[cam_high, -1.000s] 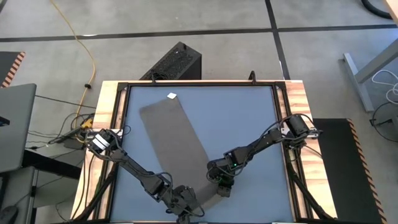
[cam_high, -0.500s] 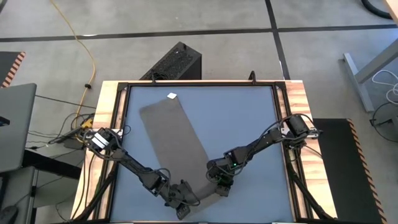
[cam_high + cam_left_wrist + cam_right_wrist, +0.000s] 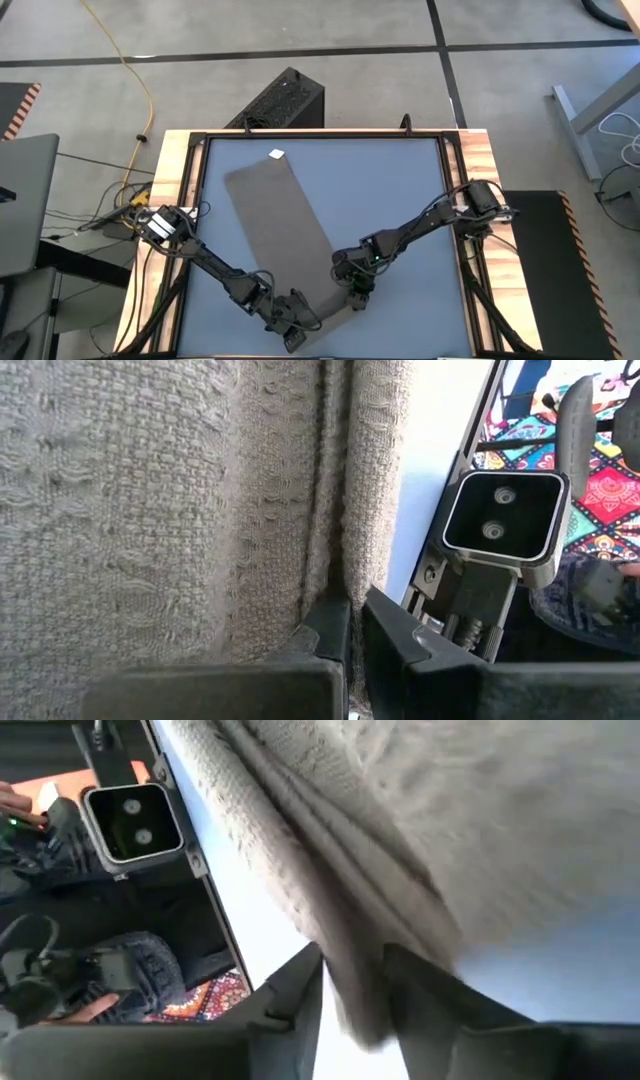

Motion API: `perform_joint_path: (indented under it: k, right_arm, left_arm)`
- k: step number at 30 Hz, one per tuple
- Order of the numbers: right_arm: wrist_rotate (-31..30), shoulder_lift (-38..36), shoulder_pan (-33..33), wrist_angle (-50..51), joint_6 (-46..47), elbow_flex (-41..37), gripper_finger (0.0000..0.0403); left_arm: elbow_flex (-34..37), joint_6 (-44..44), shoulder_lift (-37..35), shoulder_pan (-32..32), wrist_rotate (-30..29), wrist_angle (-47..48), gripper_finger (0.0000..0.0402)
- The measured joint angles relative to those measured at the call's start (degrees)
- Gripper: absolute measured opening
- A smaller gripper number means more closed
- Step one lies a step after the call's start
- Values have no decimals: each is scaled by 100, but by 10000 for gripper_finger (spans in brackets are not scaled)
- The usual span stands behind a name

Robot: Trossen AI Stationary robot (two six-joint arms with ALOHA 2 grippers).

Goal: Roll towel
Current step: Roll the grey towel

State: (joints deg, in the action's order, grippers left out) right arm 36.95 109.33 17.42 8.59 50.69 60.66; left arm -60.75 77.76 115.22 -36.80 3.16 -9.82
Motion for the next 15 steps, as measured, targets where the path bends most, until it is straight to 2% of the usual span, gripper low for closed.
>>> perform_joint_path:
  k: [8, 12, 15]
  right_arm:
    - [-50, -845, -3, 1119, -609, -4, 177]
    - [-619, -1320, 298, 1238, -1445, -2, 181]
    - [-1443, -1525, 700, 1050, -2222, -2, 180]
  left_arm:
    - [2, -7, 8, -10, -5, 18, 0]
    - [2, -3, 11, -24, -55, 39, 0]
    - [0, 9, 11, -24, -62, 88, 0]
